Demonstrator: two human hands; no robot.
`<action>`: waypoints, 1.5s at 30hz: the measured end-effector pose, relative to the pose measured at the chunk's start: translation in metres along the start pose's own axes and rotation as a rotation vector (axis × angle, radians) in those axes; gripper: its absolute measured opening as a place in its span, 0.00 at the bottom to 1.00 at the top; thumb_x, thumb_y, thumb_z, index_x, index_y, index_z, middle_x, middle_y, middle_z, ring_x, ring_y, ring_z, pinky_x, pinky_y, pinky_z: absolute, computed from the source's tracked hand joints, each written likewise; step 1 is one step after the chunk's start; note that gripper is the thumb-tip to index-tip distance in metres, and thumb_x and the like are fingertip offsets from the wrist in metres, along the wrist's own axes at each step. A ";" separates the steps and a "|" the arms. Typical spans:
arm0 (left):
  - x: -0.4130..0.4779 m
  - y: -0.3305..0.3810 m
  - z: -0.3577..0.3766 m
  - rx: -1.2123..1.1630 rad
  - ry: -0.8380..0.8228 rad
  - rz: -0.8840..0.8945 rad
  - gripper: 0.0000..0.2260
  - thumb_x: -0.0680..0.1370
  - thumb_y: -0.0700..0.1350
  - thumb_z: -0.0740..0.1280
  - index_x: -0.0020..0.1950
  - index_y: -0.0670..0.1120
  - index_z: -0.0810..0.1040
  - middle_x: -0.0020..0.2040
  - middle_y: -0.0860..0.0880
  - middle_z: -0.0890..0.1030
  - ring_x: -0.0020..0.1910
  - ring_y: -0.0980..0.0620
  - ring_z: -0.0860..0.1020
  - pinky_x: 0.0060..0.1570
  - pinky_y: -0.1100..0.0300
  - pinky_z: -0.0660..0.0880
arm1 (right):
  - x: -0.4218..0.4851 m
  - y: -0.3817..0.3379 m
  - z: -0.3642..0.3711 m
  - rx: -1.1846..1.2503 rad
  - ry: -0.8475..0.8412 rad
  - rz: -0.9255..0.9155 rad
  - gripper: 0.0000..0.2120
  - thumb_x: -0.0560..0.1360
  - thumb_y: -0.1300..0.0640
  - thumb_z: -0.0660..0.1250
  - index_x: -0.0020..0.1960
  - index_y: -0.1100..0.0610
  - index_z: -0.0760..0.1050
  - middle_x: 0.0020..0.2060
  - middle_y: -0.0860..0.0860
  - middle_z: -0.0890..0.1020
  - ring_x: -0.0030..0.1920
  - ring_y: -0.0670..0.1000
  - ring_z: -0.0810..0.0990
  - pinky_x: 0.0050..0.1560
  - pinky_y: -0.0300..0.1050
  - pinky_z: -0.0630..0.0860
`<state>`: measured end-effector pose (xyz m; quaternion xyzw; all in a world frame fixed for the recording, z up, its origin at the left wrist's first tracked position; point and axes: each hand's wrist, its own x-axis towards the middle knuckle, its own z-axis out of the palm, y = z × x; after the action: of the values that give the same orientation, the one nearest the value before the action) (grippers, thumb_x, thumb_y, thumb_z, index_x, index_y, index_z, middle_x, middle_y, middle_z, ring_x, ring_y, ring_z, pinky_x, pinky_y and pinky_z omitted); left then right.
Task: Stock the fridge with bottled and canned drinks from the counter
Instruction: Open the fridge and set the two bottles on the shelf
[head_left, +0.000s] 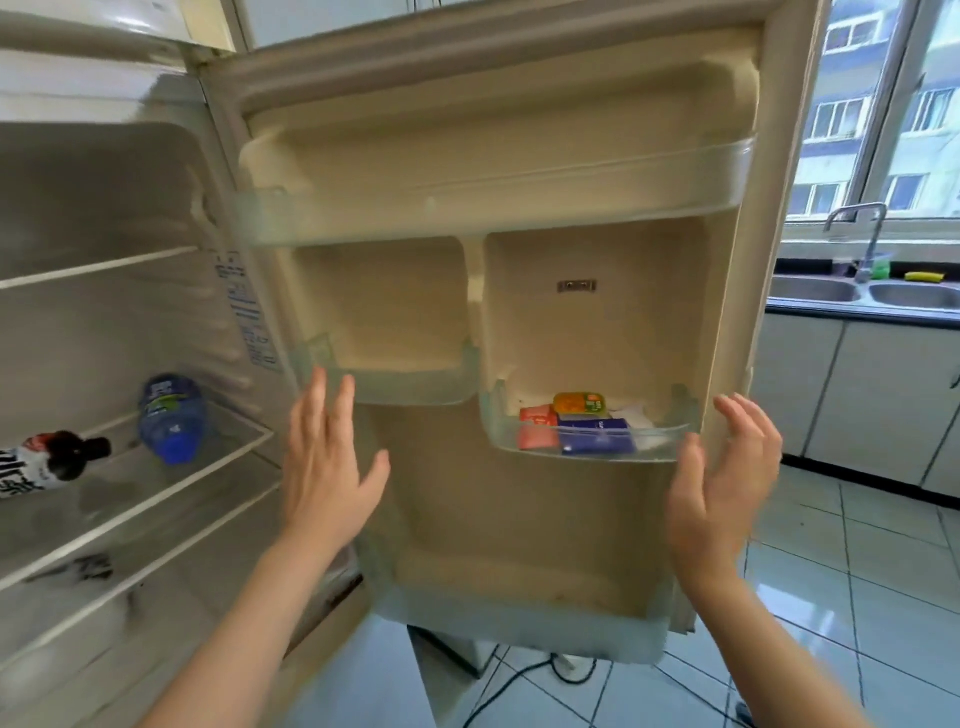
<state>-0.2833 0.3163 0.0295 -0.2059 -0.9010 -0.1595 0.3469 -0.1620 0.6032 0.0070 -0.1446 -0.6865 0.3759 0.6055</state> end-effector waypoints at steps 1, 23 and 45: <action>0.002 0.000 0.002 0.016 -0.007 0.008 0.39 0.71 0.44 0.74 0.76 0.41 0.57 0.76 0.37 0.55 0.72 0.34 0.57 0.68 0.38 0.59 | 0.000 -0.005 0.007 -0.042 -0.067 -0.103 0.18 0.75 0.56 0.58 0.61 0.62 0.74 0.60 0.57 0.75 0.64 0.55 0.69 0.68 0.43 0.63; 0.021 0.013 0.028 0.036 -0.110 -0.132 0.37 0.74 0.47 0.69 0.78 0.46 0.52 0.79 0.45 0.44 0.76 0.41 0.50 0.72 0.43 0.55 | 0.047 0.053 0.099 -0.475 -0.239 -0.146 0.14 0.74 0.55 0.67 0.59 0.57 0.78 0.65 0.62 0.73 0.67 0.65 0.68 0.60 0.61 0.70; -0.102 -0.103 -0.024 -0.081 -0.003 -0.538 0.18 0.73 0.36 0.70 0.63 0.44 0.75 0.60 0.54 0.73 0.63 0.50 0.72 0.62 0.63 0.63 | -0.100 -0.070 0.168 0.361 -0.819 -0.333 0.11 0.71 0.59 0.61 0.49 0.61 0.77 0.52 0.54 0.78 0.55 0.52 0.74 0.57 0.39 0.67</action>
<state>-0.2505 0.1902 -0.0386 0.0272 -0.9167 -0.2814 0.2824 -0.2792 0.4334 -0.0145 0.2348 -0.8061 0.4132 0.3526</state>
